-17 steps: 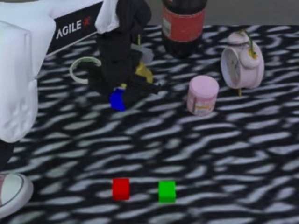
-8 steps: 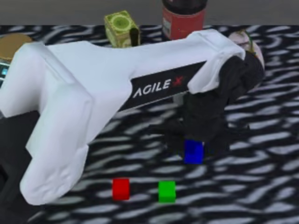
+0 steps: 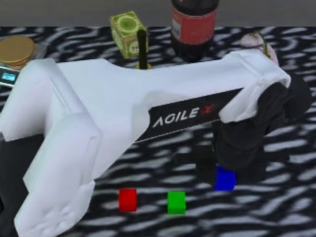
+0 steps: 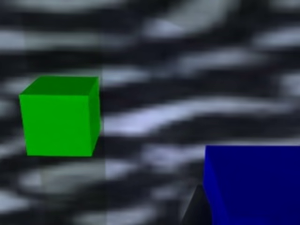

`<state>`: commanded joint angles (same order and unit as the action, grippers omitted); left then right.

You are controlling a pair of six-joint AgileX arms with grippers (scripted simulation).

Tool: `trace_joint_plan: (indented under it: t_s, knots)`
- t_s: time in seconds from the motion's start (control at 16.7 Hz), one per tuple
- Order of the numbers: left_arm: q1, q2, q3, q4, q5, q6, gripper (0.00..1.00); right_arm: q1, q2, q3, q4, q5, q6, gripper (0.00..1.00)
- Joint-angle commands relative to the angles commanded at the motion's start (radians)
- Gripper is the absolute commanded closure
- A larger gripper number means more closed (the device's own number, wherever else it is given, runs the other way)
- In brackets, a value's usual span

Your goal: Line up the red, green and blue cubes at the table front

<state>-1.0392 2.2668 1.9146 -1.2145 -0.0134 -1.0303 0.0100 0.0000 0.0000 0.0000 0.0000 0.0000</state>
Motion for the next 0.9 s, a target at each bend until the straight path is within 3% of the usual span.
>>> trace_joint_plan:
  t_s: [0.24, 0.6, 0.9]
  knots:
    - [0.002, 0.008, -0.012, 0.017, 0.001, 0.006, 1.0, 0.0, 0.0, 0.0, 0.0, 0.0, 0.0, 0.0]
    - [0.008, 0.064, -0.147, 0.217, 0.001, 0.008, 1.0, 0.0, 0.0, 0.0, 0.0, 0.0, 0.0, 0.0]
    - [0.007, 0.072, -0.161, 0.233, 0.001, 0.008, 1.0, 0.0, 0.0, 0.0, 0.0, 0.0, 0.0, 0.0]
